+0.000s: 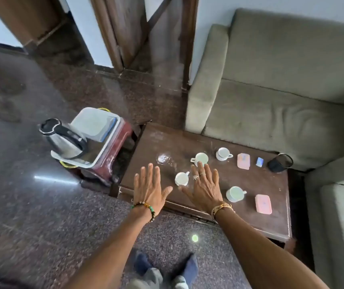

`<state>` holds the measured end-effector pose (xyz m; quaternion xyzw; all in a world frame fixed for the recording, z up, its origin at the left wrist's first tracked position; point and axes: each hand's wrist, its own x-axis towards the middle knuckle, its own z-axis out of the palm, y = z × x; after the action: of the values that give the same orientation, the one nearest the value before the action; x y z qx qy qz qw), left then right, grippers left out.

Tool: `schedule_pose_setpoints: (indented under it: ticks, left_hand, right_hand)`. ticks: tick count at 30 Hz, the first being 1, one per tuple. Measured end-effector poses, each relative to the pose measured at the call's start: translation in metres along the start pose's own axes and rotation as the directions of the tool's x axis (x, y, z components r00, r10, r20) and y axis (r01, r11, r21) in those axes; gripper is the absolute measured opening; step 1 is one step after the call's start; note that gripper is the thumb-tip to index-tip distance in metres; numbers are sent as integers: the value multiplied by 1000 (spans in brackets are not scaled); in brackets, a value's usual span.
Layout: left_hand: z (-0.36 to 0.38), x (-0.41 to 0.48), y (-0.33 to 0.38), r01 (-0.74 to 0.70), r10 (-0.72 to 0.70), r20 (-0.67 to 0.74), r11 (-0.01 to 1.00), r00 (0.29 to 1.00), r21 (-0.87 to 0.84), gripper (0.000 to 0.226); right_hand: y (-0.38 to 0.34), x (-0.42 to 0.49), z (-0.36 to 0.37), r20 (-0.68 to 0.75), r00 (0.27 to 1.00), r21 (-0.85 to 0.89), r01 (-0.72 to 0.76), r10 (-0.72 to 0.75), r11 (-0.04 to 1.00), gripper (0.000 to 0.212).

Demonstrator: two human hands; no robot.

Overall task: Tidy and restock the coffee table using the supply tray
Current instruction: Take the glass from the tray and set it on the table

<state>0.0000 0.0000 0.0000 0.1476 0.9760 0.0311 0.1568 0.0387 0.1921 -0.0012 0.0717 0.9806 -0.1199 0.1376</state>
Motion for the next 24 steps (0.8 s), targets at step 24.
schedule_pose_setpoints:
  ticks: [24]
  left_hand:
    - [-48, 47, -193, 196, -214, -127, 971, 969, -136, 79]
  right_hand:
    - [-202, 112, -6, 75, 952, -126, 303, -296, 944, 91]
